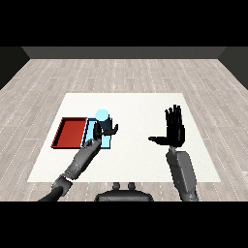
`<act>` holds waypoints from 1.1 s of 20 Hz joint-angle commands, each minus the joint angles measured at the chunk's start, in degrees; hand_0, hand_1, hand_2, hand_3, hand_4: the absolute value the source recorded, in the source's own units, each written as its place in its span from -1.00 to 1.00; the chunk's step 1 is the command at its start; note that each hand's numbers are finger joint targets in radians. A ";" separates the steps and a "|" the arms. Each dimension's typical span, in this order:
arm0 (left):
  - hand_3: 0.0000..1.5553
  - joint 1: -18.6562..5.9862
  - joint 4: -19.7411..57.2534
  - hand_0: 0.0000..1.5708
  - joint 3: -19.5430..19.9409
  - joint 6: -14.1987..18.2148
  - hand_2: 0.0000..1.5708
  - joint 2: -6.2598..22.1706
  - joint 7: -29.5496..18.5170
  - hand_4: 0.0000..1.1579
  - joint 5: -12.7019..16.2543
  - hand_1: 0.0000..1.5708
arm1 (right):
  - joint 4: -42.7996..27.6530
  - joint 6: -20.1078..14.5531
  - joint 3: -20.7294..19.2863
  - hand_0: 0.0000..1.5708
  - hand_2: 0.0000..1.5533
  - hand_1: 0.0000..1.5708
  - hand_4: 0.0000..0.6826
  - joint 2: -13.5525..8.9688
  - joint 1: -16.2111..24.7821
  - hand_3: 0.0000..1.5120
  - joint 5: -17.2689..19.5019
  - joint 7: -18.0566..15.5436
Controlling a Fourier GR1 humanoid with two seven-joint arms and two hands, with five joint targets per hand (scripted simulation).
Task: Pick the blue can and put it in the blue box
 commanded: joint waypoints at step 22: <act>0.04 -11.98 50.30 0.21 7.82 -6.13 0.11 1.61 11.70 0.60 -6.38 0.21 | 14.06 3.12 -6.69 -1.00 -1.00 -1.00 -1.00 0.13 -1.80 -1.00 -0.53 -5.24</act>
